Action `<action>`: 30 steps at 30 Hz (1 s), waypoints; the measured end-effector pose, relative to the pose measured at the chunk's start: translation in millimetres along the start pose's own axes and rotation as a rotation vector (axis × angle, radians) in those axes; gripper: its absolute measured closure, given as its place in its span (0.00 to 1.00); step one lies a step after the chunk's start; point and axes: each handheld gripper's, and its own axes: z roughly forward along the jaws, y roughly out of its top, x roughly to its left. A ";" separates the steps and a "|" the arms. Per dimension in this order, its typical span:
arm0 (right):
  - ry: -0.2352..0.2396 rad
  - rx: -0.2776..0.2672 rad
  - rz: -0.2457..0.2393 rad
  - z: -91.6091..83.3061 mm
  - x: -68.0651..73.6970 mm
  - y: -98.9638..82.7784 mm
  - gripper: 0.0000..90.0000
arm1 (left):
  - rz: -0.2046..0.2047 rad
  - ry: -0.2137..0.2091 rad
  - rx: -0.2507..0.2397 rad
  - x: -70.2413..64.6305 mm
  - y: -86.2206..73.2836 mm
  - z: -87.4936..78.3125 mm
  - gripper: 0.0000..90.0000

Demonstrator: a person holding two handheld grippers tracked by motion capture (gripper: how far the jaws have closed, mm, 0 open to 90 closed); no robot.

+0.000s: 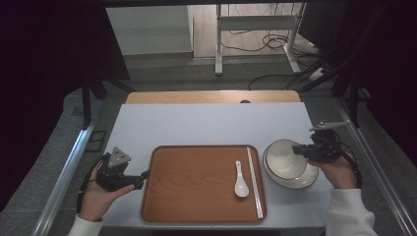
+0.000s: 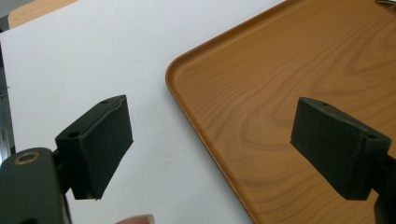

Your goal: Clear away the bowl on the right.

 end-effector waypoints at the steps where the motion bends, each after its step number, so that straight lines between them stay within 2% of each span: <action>1: 0.009 -0.004 -0.011 -0.3 3.1 1.4 0.91 | 0.001 0.000 0.000 -0.1 0.1 -0.2 0.14; 10: 0.081 0.008 -0.085 10.2 36.9 13.5 0.91 | 0.001 0.001 0.001 -0.7 0.3 0.3 0.14; 18: 0.153 0.027 -0.136 28.4 65.4 22.2 0.91 | 0.002 0.001 0.003 -0.8 0.2 0.7 0.14; 30: 0.207 0.071 -0.228 60.7 110.5 38.2 0.91 | 0.003 0.000 0.005 -0.9 -0.3 1.4 0.14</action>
